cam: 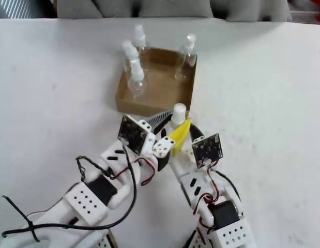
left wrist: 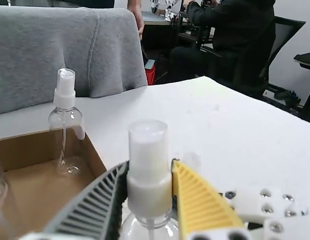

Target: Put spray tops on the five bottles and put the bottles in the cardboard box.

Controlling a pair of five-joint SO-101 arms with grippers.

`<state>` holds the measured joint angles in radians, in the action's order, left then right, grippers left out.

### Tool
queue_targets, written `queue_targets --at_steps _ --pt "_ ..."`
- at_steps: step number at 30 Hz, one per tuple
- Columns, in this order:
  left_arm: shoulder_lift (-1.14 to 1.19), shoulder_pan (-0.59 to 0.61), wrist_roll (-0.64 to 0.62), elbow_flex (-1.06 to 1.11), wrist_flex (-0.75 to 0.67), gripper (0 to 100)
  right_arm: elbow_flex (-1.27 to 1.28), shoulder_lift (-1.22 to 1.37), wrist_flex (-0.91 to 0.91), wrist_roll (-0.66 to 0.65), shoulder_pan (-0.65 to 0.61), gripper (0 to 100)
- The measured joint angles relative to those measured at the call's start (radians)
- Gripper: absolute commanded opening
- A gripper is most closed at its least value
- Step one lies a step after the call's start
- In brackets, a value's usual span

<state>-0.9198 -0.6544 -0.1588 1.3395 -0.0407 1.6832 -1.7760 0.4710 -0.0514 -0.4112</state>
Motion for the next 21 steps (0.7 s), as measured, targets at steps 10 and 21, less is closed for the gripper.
queue_targets --at_steps 10,21 --pt "0.0 -0.005 0.14 -0.078 0.137 2 0.0 0.0 0.0 -0.002 0.0 1.6" --pt "0.0 -0.006 0.143 0.025 -0.097 2 0.0 0.0 0.0 -0.009 0.008 1.6"
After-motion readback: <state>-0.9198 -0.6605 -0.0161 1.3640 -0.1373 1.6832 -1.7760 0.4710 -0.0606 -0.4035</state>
